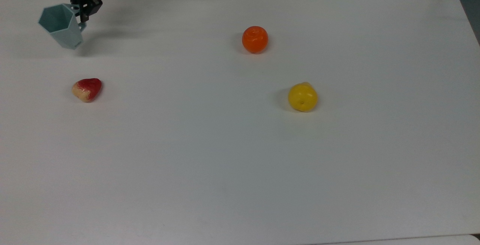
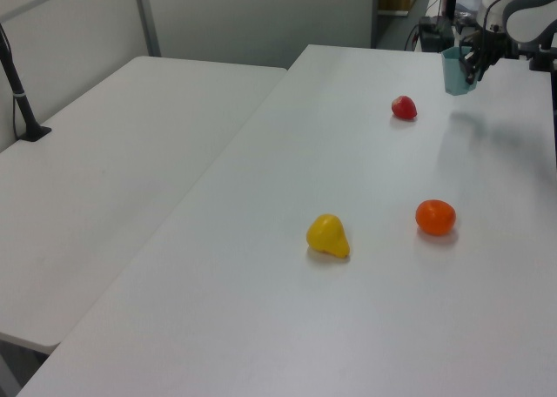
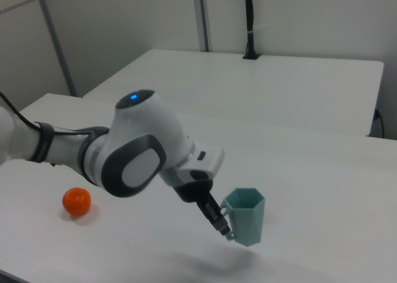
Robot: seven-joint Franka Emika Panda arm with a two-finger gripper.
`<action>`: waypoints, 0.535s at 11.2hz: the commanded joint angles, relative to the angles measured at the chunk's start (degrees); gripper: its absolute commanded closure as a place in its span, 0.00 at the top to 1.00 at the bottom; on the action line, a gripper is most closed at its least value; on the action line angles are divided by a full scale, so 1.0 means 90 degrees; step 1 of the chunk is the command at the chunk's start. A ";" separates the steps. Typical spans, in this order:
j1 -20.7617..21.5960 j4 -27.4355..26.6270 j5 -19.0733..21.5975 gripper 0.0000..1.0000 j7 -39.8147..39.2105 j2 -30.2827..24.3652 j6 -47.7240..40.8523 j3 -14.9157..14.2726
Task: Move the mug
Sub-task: 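Carry the teal mug past the red fruit toward the table edge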
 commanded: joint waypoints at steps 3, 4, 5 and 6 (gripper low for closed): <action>-0.0147 -0.0006 0.0167 0.11 0.0108 0.0561 0.0762 0.0012; -0.0128 0.0003 0.0362 0.12 0.0108 0.0658 0.0782 0.0012; -0.0098 0.0004 0.0403 0.12 0.0108 0.0726 0.0918 0.0012; -0.0098 0.0004 0.0403 0.12 0.0118 0.0766 0.1006 0.0012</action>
